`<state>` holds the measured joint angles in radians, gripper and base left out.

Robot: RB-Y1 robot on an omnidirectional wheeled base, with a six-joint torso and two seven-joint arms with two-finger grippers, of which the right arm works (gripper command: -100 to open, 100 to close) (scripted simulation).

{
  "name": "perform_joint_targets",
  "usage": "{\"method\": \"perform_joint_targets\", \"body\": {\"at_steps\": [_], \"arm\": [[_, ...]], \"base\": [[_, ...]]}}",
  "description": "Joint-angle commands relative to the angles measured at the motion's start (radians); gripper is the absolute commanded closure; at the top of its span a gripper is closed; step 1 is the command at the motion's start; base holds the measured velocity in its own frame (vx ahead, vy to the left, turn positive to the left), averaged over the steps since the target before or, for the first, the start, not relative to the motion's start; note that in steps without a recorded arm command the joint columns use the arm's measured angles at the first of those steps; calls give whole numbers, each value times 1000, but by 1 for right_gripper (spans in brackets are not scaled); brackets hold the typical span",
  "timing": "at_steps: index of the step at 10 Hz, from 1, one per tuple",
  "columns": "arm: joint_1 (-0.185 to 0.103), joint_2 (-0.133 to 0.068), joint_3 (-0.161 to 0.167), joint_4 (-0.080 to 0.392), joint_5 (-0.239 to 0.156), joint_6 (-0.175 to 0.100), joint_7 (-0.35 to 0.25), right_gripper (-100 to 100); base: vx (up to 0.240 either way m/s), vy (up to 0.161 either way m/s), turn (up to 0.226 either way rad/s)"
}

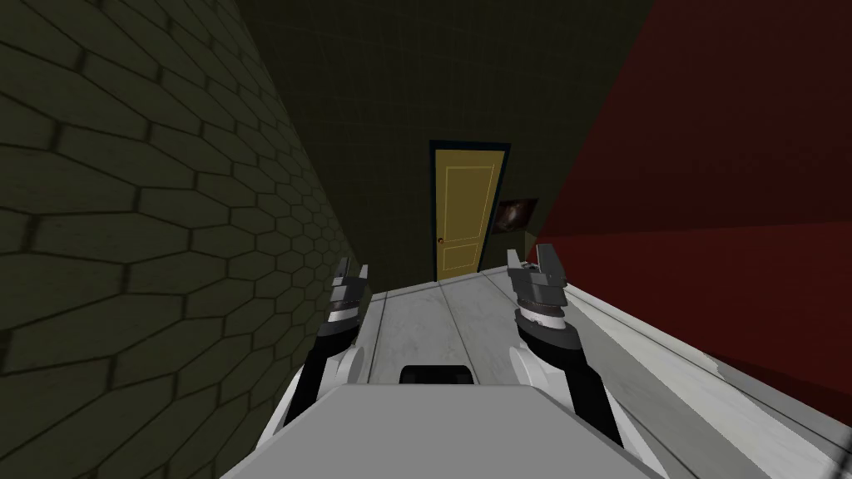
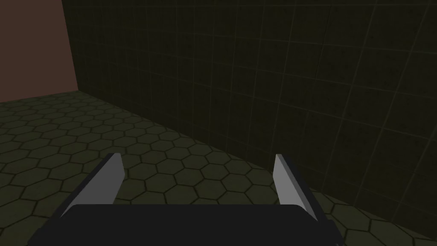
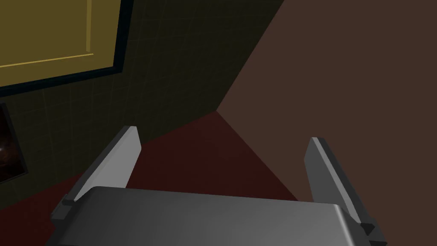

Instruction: Pull the door open

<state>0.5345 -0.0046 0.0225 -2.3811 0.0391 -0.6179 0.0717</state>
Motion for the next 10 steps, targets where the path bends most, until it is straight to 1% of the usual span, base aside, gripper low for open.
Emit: {"method": "perform_joint_targets", "body": {"at_steps": [1,4,5,6,10], "arm": [[-10,-7,-6,29,7,-4,19,-100],[-26,-17,-15,76,18,-11,50,-100],[-36,-23,-20,104,25,-15,69,-100],[-42,-26,-23,121,29,-17,80,-100],[-67,-37,-37,192,46,-28,128,-100]], "base": [[62,3,23],[117,-3,18],[135,12,31],[124,3,20],[79,-7,18]]}}
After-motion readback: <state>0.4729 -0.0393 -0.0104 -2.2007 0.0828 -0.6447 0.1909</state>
